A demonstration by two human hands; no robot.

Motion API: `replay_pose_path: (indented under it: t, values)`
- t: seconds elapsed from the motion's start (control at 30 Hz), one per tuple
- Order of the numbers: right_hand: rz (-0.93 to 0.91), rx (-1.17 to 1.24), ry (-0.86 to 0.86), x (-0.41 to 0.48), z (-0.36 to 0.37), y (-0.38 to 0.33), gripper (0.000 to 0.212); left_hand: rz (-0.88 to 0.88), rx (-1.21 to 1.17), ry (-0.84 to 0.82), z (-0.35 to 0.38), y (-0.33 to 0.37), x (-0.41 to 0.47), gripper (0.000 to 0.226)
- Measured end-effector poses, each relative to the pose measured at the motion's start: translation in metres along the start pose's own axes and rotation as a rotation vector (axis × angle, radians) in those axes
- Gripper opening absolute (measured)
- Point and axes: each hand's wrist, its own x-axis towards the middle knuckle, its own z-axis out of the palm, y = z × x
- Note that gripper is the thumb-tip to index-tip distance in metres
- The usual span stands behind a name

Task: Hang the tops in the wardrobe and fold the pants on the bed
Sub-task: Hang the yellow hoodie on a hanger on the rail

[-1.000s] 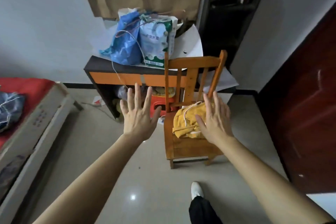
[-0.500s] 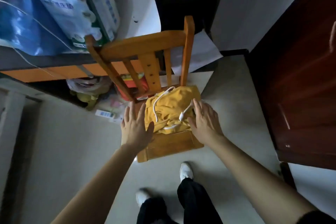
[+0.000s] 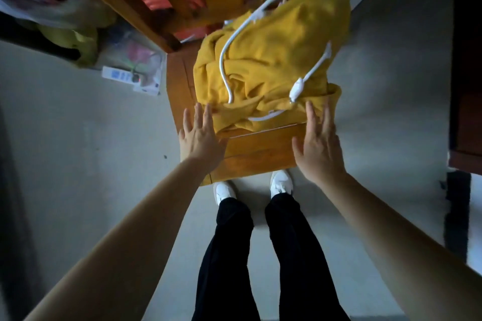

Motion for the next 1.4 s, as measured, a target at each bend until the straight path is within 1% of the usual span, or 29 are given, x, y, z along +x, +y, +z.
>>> replay_pose_path:
  t: [0.07, 0.13, 0.17, 0.23, 0.27, 0.33, 0.37, 0.43, 0.47, 0.5, 0.53, 0.6, 0.63, 0.67, 0.73, 0.77, 0.8, 0.83, 0.87, 0.9, 0.93, 1.0, 1.07, 1.1, 1.17, 1.23, 1.3, 1.37, 1.4]
  values:
    - [0.047, 0.029, 0.027, 0.005, 0.01, 0.001, 0.088, -0.013, -0.01, 0.059, 0.016, -0.004, 0.007, 0.082]
    - [0.1, 0.022, 0.019, 0.012, 0.019, 0.0, 0.086, -0.025, 0.02, 0.161, 0.028, -0.007, 0.008, 0.067]
    - [0.118, 0.008, 0.028, 0.014, 0.021, -0.002, 0.079, -0.04, 0.023, 0.192, 0.031, -0.007, 0.008, 0.056]
    - [0.155, -0.04, 0.044, 0.017, 0.019, -0.01, 0.057, -0.058, 0.0, 0.2, 0.034, -0.011, 0.006, 0.037]
    - [0.183, -0.063, 0.017, 0.017, 0.017, -0.014, 0.046, -0.059, -0.006, 0.195, 0.035, -0.013, 0.004, 0.031]
    - [0.182, -0.057, -0.088, 0.011, 0.009, -0.021, 0.028, -0.078, -0.042, 0.186, 0.037, -0.019, -0.003, 0.029]
    - [0.147, -0.012, -0.149, 0.006, 0.007, -0.023, 0.022, -0.108, -0.079, 0.18, 0.039, -0.023, -0.007, 0.029]
    - [0.013, 0.073, -0.242, -0.004, 0.007, -0.024, 0.015, -0.184, -0.128, 0.191, 0.042, -0.027, -0.013, 0.031]
    - [-0.081, 0.057, -0.261, -0.013, 0.007, -0.03, 0.018, -0.22, -0.146, 0.207, 0.041, -0.032, -0.02, 0.031]
    - [-0.142, 0.032, -0.238, -0.022, 0.008, -0.034, 0.029, -0.24, -0.163, 0.234, 0.041, -0.037, -0.027, 0.03]
    - [-0.172, 0.007, -0.161, -0.027, 0.009, -0.034, 0.042, -0.219, -0.163, 0.264, 0.041, -0.038, -0.028, 0.028]
    - [-0.194, 0.019, 0.07, -0.037, 0.007, -0.048, 0.059, -0.148, -0.195, 0.324, 0.039, -0.045, -0.038, 0.026]
    - [-0.225, 0.032, 0.154, -0.039, 0.006, -0.058, 0.066, -0.097, -0.211, 0.362, 0.037, -0.048, -0.043, 0.022]
    - [-0.265, 0.019, 0.188, -0.039, 0.004, -0.069, 0.072, -0.041, -0.223, 0.4, 0.035, -0.051, -0.047, 0.018]
    - [-0.372, -0.053, 0.127, -0.028, 0.0, -0.093, 0.083, 0.1, -0.224, 0.496, 0.029, -0.051, -0.058, 0.014]
    - [-0.425, -0.096, 0.058, -0.02, -0.002, -0.107, 0.083, 0.161, -0.227, 0.542, 0.024, -0.051, -0.064, 0.015]
    - [-0.466, -0.137, -0.005, -0.014, -0.005, -0.121, 0.075, 0.196, -0.238, 0.58, 0.017, -0.053, -0.07, 0.017]
    - [-0.482, -0.173, -0.052, -0.009, -0.009, -0.136, 0.06, 0.2, -0.257, 0.613, 0.009, -0.056, -0.076, 0.019]
    - [-0.472, -0.193, -0.085, -0.005, -0.017, -0.151, 0.045, 0.172, -0.284, 0.639, -0.001, -0.061, -0.081, 0.022]
    - [-0.44, -0.18, -0.126, -0.003, -0.026, -0.165, 0.034, 0.12, -0.32, 0.655, -0.011, -0.068, -0.087, 0.025]
    - [-0.401, -0.137, -0.177, -0.004, -0.037, -0.177, 0.03, 0.06, -0.368, 0.657, -0.021, -0.074, -0.094, 0.028]
    - [-0.36, -0.033, -0.233, -0.012, -0.068, -0.2, 0.03, -0.035, -0.487, 0.634, -0.043, -0.085, -0.108, 0.031]
    - [-0.335, 0.065, -0.214, -0.023, -0.106, -0.224, 0.031, -0.096, -0.549, 0.578, -0.066, -0.092, -0.124, 0.044]
    - [-0.324, 0.121, -0.197, -0.03, -0.127, -0.239, 0.031, -0.127, -0.552, 0.528, -0.076, -0.095, -0.132, 0.052]
    - [-0.314, 0.237, -0.163, -0.045, -0.169, -0.27, 0.031, -0.222, -0.588, 0.409, -0.095, -0.1, -0.151, 0.062]
    - [-0.326, 0.356, -0.127, -0.06, -0.213, -0.3, 0.026, -0.37, -0.712, 0.258, -0.114, -0.103, -0.173, 0.069]
    - [-0.364, 0.496, -0.1, -0.079, -0.258, -0.326, 0.017, -0.517, -0.952, 0.12, -0.143, -0.101, -0.199, 0.079]
    - [-0.425, 0.586, -0.081, -0.098, -0.297, -0.349, 0.011, -0.581, -1.384, 0.002, -0.18, -0.098, -0.223, 0.088]
    - [-0.471, 0.608, -0.073, -0.108, -0.313, -0.36, 0.012, -0.574, -1.6, -0.029, -0.2, -0.097, -0.235, 0.088]
